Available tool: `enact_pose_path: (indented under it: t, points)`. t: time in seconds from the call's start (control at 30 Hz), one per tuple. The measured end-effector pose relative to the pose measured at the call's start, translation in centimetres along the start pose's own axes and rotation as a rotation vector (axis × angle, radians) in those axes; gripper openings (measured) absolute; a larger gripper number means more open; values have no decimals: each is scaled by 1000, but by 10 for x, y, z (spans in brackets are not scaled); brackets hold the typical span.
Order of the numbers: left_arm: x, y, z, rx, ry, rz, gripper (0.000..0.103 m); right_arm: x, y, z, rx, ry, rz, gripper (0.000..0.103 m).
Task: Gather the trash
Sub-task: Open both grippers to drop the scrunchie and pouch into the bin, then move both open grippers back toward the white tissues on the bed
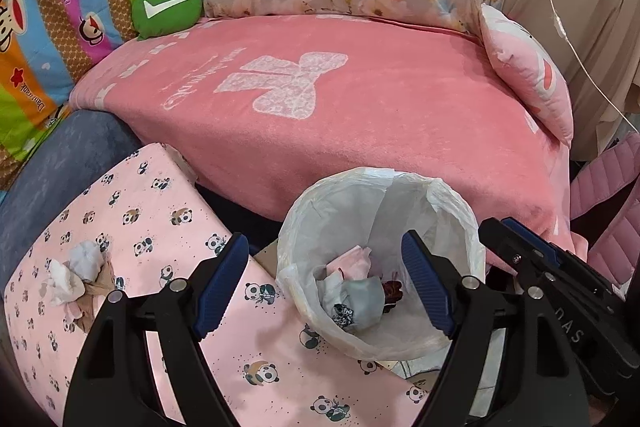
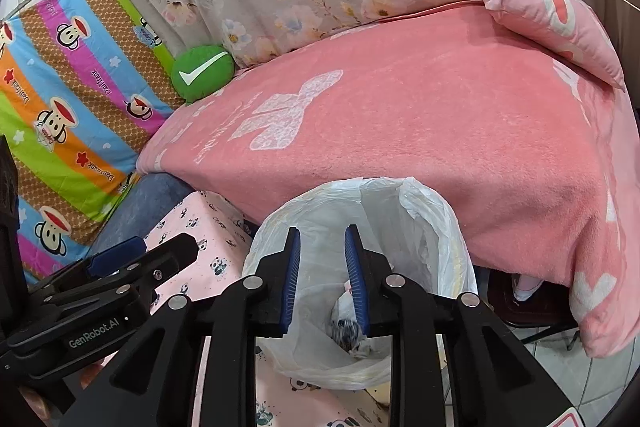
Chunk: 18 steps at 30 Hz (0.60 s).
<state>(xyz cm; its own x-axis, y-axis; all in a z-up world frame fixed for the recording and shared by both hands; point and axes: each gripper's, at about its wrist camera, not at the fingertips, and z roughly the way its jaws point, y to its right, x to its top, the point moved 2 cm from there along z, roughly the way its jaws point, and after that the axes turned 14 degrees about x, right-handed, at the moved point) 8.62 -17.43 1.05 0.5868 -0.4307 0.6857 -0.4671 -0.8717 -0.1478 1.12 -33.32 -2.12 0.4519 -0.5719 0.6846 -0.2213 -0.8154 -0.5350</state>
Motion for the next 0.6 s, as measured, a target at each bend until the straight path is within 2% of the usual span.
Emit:
enact_pose_path:
  t: [0.6]
  points:
    - [-19,-52,-1,38,-31,-109,75,-13,-44,19,36,-61,-74,31]
